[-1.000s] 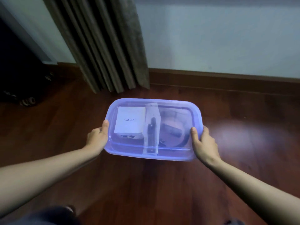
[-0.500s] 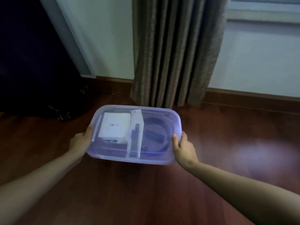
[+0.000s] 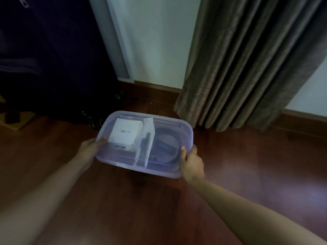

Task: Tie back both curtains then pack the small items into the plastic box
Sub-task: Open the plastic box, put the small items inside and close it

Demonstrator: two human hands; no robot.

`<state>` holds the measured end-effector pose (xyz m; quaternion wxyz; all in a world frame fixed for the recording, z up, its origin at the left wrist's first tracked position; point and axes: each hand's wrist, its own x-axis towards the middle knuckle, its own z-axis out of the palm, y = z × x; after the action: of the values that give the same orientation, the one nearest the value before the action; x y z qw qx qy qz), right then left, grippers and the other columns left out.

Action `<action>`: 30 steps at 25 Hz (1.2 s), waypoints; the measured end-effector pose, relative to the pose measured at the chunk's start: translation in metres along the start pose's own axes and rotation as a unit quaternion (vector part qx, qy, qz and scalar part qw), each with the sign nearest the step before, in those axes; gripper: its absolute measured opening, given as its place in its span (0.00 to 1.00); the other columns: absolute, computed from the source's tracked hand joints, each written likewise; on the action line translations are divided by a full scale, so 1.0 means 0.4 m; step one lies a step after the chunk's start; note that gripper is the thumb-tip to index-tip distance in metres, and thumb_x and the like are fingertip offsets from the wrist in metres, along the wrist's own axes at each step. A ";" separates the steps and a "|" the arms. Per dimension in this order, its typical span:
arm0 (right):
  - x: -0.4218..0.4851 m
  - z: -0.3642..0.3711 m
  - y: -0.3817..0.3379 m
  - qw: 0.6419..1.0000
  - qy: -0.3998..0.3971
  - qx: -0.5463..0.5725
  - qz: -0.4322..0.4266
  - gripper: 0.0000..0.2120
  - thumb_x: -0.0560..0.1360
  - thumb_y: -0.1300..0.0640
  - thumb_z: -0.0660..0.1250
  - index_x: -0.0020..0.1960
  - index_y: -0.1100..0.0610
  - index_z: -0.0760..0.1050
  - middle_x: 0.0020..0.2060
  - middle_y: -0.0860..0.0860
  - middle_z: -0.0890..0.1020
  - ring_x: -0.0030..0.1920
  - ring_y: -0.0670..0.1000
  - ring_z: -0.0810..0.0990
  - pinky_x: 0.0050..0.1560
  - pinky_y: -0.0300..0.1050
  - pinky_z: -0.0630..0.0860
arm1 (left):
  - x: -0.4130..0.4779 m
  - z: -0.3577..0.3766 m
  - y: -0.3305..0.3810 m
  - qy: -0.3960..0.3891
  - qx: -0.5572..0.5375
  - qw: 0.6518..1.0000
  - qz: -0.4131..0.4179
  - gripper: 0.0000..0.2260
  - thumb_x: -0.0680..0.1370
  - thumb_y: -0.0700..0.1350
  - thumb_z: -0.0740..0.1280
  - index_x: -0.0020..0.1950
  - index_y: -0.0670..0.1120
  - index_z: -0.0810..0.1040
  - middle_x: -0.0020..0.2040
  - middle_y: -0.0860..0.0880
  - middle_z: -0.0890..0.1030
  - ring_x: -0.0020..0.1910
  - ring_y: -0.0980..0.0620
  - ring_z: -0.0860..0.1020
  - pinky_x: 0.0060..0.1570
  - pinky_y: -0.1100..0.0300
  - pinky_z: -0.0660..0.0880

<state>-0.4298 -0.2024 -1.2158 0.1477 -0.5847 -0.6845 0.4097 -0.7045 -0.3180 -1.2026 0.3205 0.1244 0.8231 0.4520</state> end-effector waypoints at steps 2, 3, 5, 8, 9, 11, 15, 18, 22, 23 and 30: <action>0.028 0.038 0.010 1.000 -0.020 -0.002 0.015 0.25 0.81 0.46 0.50 0.70 0.61 0.59 0.53 0.61 0.79 0.53 0.63 0.78 0.51 0.51 0.73 | -0.012 0.013 -0.004 -0.005 0.002 1.000 0.006 0.08 0.78 0.48 0.66 0.51 0.44 0.76 0.43 0.46 0.79 0.40 0.48 0.78 0.44 0.55 0.76; 0.038 0.048 0.013 0.999 -0.033 0.000 0.027 0.25 0.81 0.45 0.50 0.71 0.61 0.58 0.53 0.62 0.79 0.53 0.63 0.78 0.51 0.51 0.74 | -0.002 0.014 -0.013 0.012 0.012 1.000 0.014 0.11 0.77 0.50 0.66 0.52 0.43 0.76 0.45 0.44 0.79 0.43 0.45 0.79 0.48 0.50 0.77; 0.055 0.063 0.017 0.998 -0.054 -0.003 0.044 0.26 0.81 0.45 0.49 0.72 0.61 0.56 0.57 0.62 0.77 0.55 0.63 0.77 0.53 0.52 0.74 | 0.032 0.013 -0.040 0.034 0.009 0.999 0.019 0.21 0.75 0.57 0.67 0.56 0.40 0.78 0.50 0.41 0.80 0.48 0.42 0.80 0.52 0.44 0.78; 0.043 0.073 0.027 0.991 -0.015 -0.125 -0.049 0.34 0.79 0.39 0.47 0.76 0.60 0.46 0.74 0.60 0.58 0.74 0.60 0.59 0.72 0.51 0.58 | 0.099 0.022 -0.156 0.087 -0.073 0.993 -0.043 0.41 0.63 0.74 0.65 0.61 0.43 0.76 0.56 0.40 0.81 0.52 0.42 0.80 0.54 0.44 0.77; 0.021 0.081 0.026 0.972 -0.016 -0.190 -0.138 0.36 0.77 0.36 0.45 0.76 0.58 0.44 0.76 0.58 0.50 0.76 0.58 0.50 0.75 0.50 0.49 | 0.059 0.038 -0.160 0.110 -0.125 0.982 -0.090 0.43 0.61 0.77 0.63 0.62 0.45 0.76 0.56 0.41 0.81 0.50 0.43 0.80 0.52 0.47 0.76; -0.010 0.105 0.027 0.907 -0.061 -0.291 -0.297 0.38 0.76 0.32 0.42 0.76 0.57 0.50 0.76 0.57 0.53 0.76 0.57 0.52 0.75 0.52 0.51 | -0.060 0.094 -0.136 0.098 -0.226 0.958 -0.145 0.31 0.71 0.70 0.61 0.61 0.47 0.75 0.52 0.45 0.80 0.47 0.45 0.78 0.47 0.50 0.75; 0.036 0.158 0.002 0.858 -0.166 -0.374 -0.309 0.32 0.74 0.38 0.49 0.64 0.58 0.74 0.64 0.59 0.76 0.64 0.57 0.75 0.59 0.56 0.75 | -0.102 0.165 -0.109 0.052 -0.309 0.943 -0.111 0.10 0.80 0.49 0.59 0.54 0.47 0.76 0.52 0.48 0.80 0.53 0.46 0.78 0.56 0.50 0.74; 0.096 0.185 -0.062 0.857 -0.155 -0.382 -0.310 0.31 0.74 0.41 0.49 0.65 0.59 0.73 0.65 0.61 0.74 0.66 0.59 0.72 0.63 0.54 0.72 | -0.018 0.165 -0.058 0.095 -0.319 0.940 -0.080 0.10 0.81 0.44 0.56 0.51 0.45 0.76 0.50 0.46 0.81 0.48 0.48 0.80 0.50 0.53 0.75; 0.192 0.196 -0.134 0.854 -0.181 -0.373 -0.313 0.31 0.81 0.45 0.47 0.76 0.61 0.41 0.76 0.61 0.41 0.76 0.60 0.39 0.74 0.52 0.39 | 0.094 0.182 0.013 0.082 -0.311 0.944 -0.076 0.13 0.83 0.45 0.54 0.60 0.40 0.73 0.55 0.43 0.78 0.48 0.46 0.78 0.51 0.53 0.74; 0.217 0.193 -0.146 0.852 -0.179 -0.383 -0.308 0.31 0.82 0.45 0.47 0.76 0.61 0.39 0.75 0.61 0.39 0.75 0.59 0.37 0.73 0.52 0.37 | 0.119 0.187 0.034 0.079 -0.310 0.944 -0.078 0.14 0.83 0.44 0.54 0.63 0.39 0.72 0.57 0.43 0.77 0.51 0.45 0.78 0.52 0.53 0.74; 0.350 0.154 -0.173 0.848 -0.181 -0.393 -0.307 0.31 0.81 0.45 0.46 0.76 0.59 0.38 0.75 0.59 0.38 0.75 0.57 0.36 0.74 0.50 0.37 | 0.214 0.254 0.116 0.051 -0.356 0.931 -0.058 0.17 0.83 0.43 0.54 0.69 0.36 0.66 0.53 0.44 0.77 0.47 0.47 0.77 0.47 0.54 0.76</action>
<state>-0.5569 -0.0958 -1.2419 -0.1023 -0.2693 -0.9475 0.1389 -0.7087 -0.1822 -1.2392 0.3267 -0.0694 0.6295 0.7015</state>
